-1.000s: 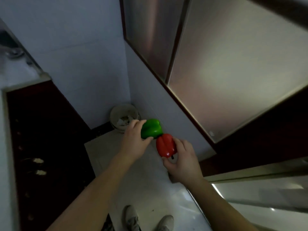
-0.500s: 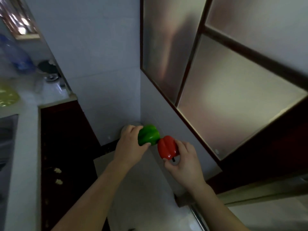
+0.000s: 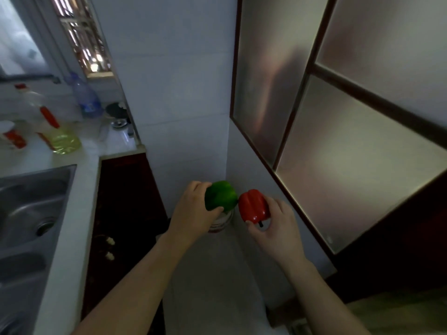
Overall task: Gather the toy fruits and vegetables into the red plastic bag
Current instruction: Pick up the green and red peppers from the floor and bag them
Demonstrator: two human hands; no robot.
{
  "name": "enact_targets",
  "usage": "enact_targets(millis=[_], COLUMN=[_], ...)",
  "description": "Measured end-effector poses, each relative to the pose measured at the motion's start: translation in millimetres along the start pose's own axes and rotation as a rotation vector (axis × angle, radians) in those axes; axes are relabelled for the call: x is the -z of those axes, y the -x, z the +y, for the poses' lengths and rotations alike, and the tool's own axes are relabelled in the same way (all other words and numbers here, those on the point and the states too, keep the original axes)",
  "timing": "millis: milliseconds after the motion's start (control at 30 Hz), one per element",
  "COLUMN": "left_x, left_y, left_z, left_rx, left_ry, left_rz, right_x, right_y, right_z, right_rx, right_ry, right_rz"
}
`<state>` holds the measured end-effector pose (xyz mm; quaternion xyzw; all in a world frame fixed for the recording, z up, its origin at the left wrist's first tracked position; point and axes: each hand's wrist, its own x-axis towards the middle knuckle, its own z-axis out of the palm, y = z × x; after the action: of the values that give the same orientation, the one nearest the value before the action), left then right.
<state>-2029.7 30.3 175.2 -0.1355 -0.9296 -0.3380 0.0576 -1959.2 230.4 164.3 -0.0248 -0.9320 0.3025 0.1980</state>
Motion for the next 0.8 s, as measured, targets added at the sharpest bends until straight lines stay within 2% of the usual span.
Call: enact_targets(millis=[400,800], left_x=[8,55], left_y=[34,125], left_z=[43,39], left_rx=[0.178,0.416], left_ry=[-0.029,-0.165], left_rz=[0.149,0.415], right_x=[27,6], right_y=[-34,-16], right_z=[21,-41], right_rx=[0.181,0.463], right_ry=[-0.088,-0.246], right_rz=[-0.091,-0.315])
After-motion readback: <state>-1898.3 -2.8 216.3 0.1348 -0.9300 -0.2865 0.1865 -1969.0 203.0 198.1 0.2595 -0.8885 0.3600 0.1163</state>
